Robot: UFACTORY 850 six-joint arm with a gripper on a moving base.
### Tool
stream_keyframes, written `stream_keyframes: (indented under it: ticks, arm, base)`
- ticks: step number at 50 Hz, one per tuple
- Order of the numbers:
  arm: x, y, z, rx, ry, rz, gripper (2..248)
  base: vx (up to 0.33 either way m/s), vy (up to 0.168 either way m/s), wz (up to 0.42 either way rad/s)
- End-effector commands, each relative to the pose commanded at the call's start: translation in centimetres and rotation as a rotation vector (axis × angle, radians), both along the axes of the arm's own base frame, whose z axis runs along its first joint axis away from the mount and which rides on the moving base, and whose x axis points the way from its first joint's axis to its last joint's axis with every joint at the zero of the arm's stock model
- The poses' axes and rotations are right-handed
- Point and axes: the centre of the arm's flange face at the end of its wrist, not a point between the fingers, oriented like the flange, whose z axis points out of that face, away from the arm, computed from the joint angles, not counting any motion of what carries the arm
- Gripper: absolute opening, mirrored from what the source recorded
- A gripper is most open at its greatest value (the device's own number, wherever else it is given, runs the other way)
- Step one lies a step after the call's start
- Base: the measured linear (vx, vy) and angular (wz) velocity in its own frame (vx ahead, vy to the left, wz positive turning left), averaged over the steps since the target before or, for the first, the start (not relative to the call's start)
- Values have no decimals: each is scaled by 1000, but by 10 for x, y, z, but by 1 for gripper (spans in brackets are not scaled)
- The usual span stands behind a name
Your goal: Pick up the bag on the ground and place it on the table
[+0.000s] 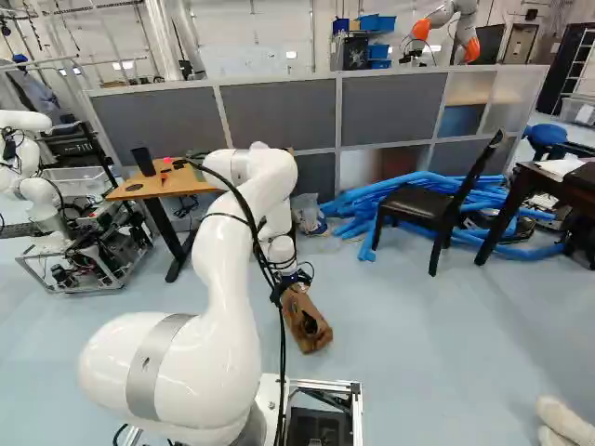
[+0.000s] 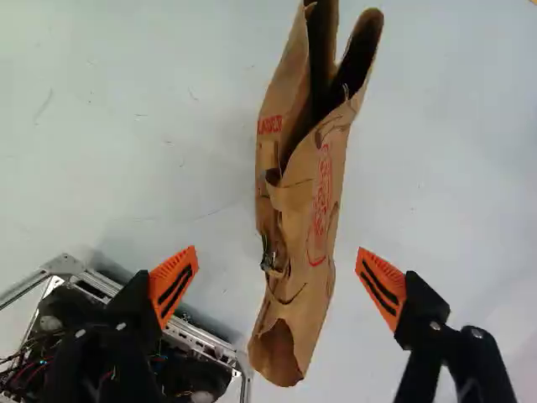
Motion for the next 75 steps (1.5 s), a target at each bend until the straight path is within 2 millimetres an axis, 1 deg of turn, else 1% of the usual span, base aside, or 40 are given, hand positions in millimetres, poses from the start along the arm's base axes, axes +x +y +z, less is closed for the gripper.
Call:
stream_keyframes:
  ticks: [66, 75]
  arm:
    - [3, 0, -100, 0, 25, 0, 247]
    - [3, 0, -106, 0, 25, 0, 246]
  base:
    - [0, 0, 0]
    - [0, 0, 0]
